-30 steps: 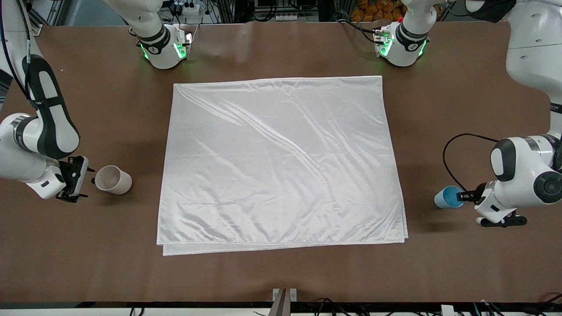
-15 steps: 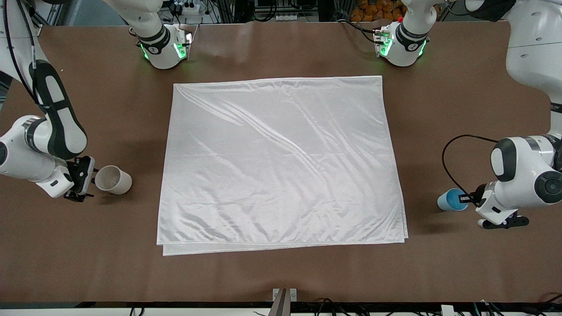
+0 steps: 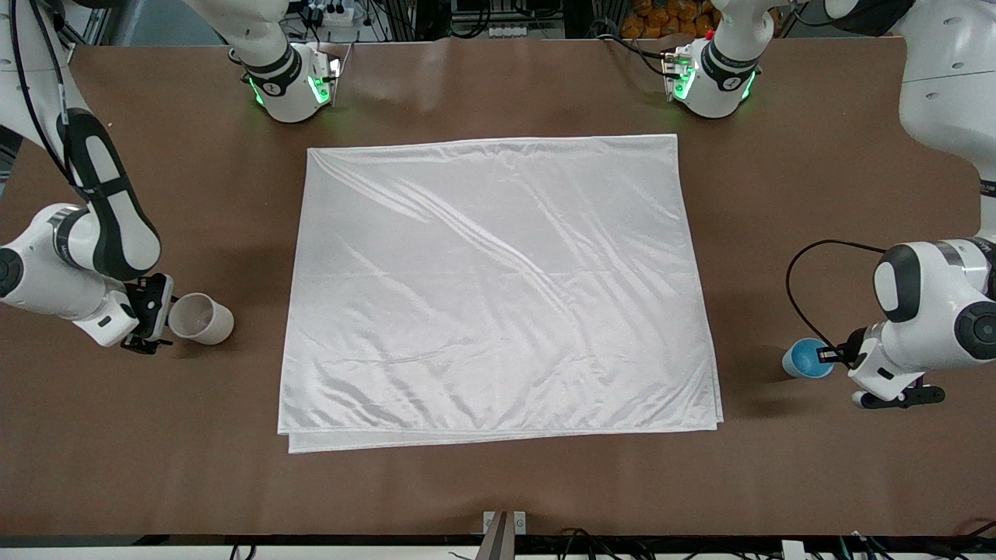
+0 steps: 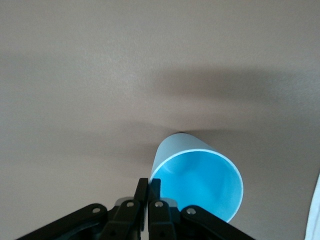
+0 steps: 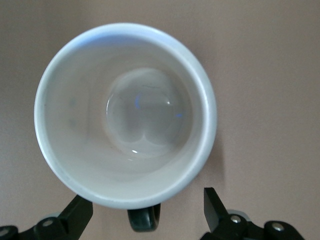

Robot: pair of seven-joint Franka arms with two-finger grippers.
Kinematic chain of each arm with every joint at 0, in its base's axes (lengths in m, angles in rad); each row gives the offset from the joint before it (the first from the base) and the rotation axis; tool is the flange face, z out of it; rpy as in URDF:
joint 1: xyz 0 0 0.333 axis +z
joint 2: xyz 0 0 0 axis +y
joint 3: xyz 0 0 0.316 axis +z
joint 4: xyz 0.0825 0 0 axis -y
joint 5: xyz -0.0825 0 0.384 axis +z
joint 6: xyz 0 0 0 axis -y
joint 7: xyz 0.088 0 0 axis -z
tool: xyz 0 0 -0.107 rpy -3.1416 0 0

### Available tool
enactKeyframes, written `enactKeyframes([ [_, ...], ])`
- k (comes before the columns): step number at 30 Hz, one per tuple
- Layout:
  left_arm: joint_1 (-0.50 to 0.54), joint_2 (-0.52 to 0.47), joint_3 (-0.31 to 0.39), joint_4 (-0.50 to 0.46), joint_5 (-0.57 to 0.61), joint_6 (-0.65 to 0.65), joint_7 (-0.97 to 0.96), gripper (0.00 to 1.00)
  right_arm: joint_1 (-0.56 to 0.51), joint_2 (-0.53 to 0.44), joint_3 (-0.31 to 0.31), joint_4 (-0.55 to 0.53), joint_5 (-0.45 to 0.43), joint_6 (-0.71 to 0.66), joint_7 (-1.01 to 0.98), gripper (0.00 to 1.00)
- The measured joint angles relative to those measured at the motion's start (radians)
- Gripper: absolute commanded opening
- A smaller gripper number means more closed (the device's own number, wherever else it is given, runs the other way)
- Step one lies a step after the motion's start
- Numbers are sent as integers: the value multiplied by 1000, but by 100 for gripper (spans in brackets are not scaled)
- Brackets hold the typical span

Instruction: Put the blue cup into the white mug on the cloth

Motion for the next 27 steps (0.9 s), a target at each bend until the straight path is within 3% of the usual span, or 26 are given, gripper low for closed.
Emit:
enactKeyframes([
  [10, -1, -37, -12, 5, 0, 0, 0, 0, -3, 0, 0, -9, 0, 8, -1, 62],
  [21, -4, -74, -34, 5, -23, -9, -16, 0, -3, -2, 0, -11, 0, 9, -1, 18],
  [27, -8, -86, -55, 5, -24, -34, -64, 0, -3, -9, 1, -15, 0, 11, -2, 3],
])
